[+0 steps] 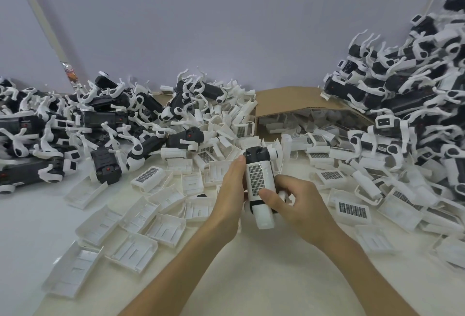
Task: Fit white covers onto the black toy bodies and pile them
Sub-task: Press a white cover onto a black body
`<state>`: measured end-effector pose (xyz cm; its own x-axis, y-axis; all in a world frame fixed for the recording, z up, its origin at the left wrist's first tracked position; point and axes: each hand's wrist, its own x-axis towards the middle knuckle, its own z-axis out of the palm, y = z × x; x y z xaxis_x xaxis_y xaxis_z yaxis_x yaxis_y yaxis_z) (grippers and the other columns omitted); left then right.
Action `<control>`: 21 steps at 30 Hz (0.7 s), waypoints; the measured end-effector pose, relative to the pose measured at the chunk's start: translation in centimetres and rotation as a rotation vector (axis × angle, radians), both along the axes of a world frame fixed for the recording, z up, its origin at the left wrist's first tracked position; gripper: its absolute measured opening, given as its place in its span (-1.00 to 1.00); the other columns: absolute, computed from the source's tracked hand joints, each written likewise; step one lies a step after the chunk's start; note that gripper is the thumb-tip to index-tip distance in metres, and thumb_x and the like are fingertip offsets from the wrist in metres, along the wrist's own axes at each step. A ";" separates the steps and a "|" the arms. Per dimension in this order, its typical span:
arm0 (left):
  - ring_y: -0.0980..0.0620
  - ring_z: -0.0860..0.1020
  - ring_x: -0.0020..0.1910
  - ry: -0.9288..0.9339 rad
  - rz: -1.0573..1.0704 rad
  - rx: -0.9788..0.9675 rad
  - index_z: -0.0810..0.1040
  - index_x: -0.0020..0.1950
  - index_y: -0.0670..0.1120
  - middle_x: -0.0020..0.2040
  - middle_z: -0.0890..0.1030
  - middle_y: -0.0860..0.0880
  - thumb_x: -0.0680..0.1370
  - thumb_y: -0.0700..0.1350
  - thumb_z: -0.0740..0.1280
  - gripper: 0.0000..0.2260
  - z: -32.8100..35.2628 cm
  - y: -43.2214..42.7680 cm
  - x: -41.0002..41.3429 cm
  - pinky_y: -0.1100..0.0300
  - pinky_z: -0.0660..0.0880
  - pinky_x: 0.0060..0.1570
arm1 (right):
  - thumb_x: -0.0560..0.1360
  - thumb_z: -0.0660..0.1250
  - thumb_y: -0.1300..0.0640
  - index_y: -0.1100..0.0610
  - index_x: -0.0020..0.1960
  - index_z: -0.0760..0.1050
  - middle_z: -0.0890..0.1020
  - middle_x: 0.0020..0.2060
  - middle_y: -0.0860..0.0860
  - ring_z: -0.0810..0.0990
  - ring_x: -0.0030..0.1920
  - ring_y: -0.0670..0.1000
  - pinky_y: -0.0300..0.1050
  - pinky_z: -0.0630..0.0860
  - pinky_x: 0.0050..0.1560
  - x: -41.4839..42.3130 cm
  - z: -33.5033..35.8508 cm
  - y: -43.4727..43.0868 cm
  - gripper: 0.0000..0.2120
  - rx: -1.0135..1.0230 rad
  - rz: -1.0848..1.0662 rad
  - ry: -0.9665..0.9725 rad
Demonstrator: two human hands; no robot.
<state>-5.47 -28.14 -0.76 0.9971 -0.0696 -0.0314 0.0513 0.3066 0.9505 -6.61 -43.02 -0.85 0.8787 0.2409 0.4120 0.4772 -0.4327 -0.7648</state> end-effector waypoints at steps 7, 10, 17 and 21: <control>-0.07 0.71 -0.06 0.053 0.012 -0.108 0.72 0.00 0.05 -0.05 0.74 -0.08 0.65 0.23 0.13 -0.57 0.2 0.1 -0.2 0.05 0.65 -0.08 | 0.36 0.35 -0.44 -0.11 -0.12 0.52 0.54 -0.25 -0.11 0.49 -0.22 -0.04 -0.23 0.41 -0.23 0.0 -0.1 -0.1 -0.60 -0.060 -0.023 -0.094; -0.03 0.69 -0.25 0.113 0.029 -0.265 0.71 -0.08 -0.08 -0.20 0.70 -0.09 0.63 0.24 0.15 -0.50 0.4 0.7 0.0 0.10 0.63 -0.26 | 0.35 0.45 -0.30 -0.13 0.00 0.49 0.55 -0.17 -0.19 0.49 -0.16 -0.10 -0.37 0.38 -0.14 -0.2 0.1 -0.3 -0.65 -0.028 0.034 -0.047; -0.19 0.71 0.02 0.156 0.084 -0.298 0.62 0.17 -0.13 0.05 0.71 -0.24 0.56 0.29 0.19 -0.47 0.8 1.2 0.3 -0.05 0.68 -0.09 | 0.29 0.45 -0.36 -0.39 0.21 0.38 0.51 0.13 -0.42 0.48 0.11 -0.31 -0.47 0.36 -0.04 -0.7 0.4 0.0 -0.47 -0.080 0.067 0.066; -0.12 0.72 -0.10 0.099 0.077 -0.191 0.67 0.09 -0.10 -0.06 0.73 -0.18 0.50 0.28 0.27 -0.51 0.8 1.4 0.3 0.01 0.66 -0.17 | 0.26 0.53 -0.23 -0.25 0.07 0.49 0.59 -0.02 -0.28 0.52 -0.01 -0.22 -0.43 0.40 -0.03 -0.9 0.8 -0.3 -0.57 -0.041 0.043 0.070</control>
<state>-5.15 -26.75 0.04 0.9924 -0.0078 -0.1228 0.1110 0.4871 0.8663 -7.56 -43.36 -0.06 0.8934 0.2945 0.3393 0.4424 -0.4441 -0.7792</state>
